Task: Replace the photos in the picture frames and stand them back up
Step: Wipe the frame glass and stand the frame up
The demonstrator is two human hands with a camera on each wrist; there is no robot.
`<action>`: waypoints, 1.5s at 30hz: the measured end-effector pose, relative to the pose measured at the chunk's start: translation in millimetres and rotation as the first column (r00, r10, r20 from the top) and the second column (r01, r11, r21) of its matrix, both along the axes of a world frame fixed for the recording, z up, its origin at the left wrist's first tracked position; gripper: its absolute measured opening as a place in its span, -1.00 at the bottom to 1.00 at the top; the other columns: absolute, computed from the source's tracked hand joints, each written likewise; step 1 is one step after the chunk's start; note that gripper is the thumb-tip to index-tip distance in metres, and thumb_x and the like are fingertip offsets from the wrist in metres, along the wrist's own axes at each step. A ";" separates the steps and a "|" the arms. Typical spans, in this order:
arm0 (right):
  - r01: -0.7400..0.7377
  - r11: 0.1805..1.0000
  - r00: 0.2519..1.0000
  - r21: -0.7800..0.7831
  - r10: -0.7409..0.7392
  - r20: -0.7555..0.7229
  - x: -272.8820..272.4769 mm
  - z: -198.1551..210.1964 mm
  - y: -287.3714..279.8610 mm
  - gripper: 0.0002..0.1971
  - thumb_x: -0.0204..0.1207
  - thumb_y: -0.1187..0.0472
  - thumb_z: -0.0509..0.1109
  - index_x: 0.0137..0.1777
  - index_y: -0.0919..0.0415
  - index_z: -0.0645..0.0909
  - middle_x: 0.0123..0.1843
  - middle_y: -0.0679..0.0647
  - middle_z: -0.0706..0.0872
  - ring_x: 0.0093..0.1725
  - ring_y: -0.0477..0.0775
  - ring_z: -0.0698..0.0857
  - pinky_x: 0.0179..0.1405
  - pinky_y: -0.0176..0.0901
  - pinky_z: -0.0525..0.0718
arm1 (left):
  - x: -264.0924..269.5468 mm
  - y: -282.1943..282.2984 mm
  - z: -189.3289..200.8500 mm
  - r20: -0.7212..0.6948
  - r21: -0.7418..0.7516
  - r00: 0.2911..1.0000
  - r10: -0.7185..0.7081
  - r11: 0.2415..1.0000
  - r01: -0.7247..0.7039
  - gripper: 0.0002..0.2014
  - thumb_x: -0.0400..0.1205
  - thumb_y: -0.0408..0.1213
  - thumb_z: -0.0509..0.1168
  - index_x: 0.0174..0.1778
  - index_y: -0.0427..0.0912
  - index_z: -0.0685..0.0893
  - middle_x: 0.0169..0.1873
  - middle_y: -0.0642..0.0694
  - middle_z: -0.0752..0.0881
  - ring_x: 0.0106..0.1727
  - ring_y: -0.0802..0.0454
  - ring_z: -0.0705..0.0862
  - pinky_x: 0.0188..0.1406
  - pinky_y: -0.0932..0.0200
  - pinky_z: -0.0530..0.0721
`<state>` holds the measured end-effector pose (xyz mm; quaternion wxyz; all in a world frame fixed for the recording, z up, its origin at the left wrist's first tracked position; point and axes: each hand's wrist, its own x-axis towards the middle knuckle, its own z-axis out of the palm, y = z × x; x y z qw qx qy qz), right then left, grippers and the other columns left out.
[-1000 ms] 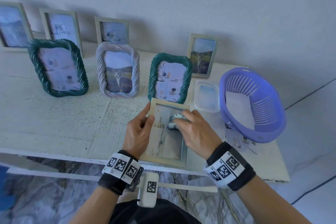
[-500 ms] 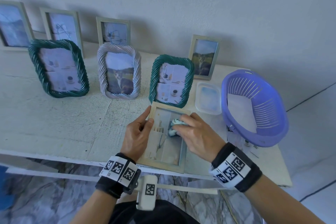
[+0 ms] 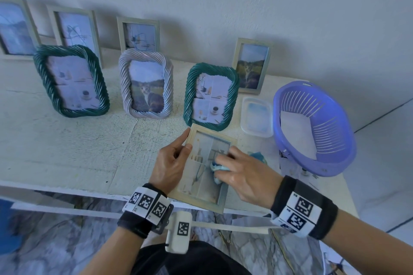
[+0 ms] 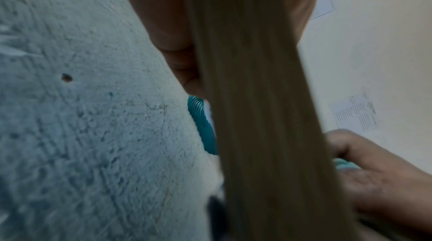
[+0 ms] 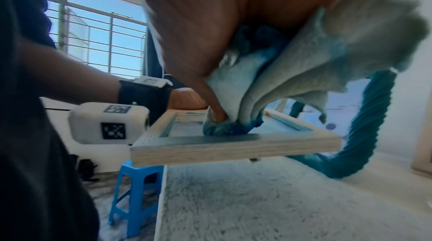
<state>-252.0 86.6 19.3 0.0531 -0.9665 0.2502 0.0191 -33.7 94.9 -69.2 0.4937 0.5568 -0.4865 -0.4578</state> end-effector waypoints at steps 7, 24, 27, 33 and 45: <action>0.158 0.986 0.982 -0.047 -0.152 0.111 -1.1 -5.1 -18.7 -0.80 0.38 0.43 0.39 -0.05 0.18 0.68 -0.01 0.06 0.57 -0.10 0.09 0.43 -0.15 -0.11 0.55 | -6.5 3.0 -2.3 -0.038 0.033 0.997 0.063 0.998 -0.062 -0.58 0.58 0.05 0.25 0.39 0.38 0.54 -0.28 -0.13 0.56 -0.30 -0.05 0.46 -0.27 -0.01 0.51; 0.234 0.965 0.901 0.119 -0.261 0.346 23.2 -23.1 18.9 -0.84 0.47 0.46 0.45 -0.02 0.25 0.71 0.04 0.09 0.60 -0.05 0.08 0.50 -0.05 -0.14 0.59 | -14.6 -7.7 7.6 0.023 0.011 0.996 0.087 0.996 -0.087 -0.56 0.56 0.13 0.22 0.41 0.39 0.49 -0.33 -0.33 0.63 -0.37 -0.07 0.50 -0.37 -0.33 0.66; 0.225 0.968 0.923 0.109 -0.247 0.295 17.7 -20.4 7.6 -0.81 0.47 0.48 0.44 0.00 0.23 0.71 0.04 0.07 0.59 -0.06 0.07 0.48 -0.09 -0.12 0.59 | -17.9 -9.4 12.0 0.021 0.000 0.996 0.086 0.996 -0.086 -0.57 0.69 -0.06 0.24 0.49 0.25 0.45 -0.33 -0.32 0.65 -0.38 -0.04 0.49 -0.44 -0.21 0.63; 0.335 0.940 0.874 0.066 -0.336 0.351 27.2 -17.3 -6.6 -0.82 0.48 0.48 0.41 -0.03 0.23 0.70 -0.01 0.06 0.57 -0.11 0.07 0.45 -0.09 -0.13 0.54 | -19.9 -12.0 15.6 0.023 -0.025 0.997 0.080 0.997 -0.079 -0.59 0.75 -0.28 0.21 0.49 0.18 0.44 -0.41 -0.22 0.53 -0.41 -0.01 0.42 -0.42 0.05 0.49; 0.287 0.956 0.889 0.060 -0.289 0.356 29.5 -14.4 -6.5 -0.82 0.48 0.47 0.44 -0.01 0.22 0.71 0.02 0.08 0.58 -0.08 0.05 0.45 -0.06 -0.16 0.57 | -16.1 -14.1 22.4 -0.008 -0.007 0.994 0.112 0.994 -0.112 -0.57 0.75 -0.31 0.20 0.57 -0.06 0.42 -0.52 -0.11 0.49 -0.50 0.08 0.41 -0.56 0.19 0.48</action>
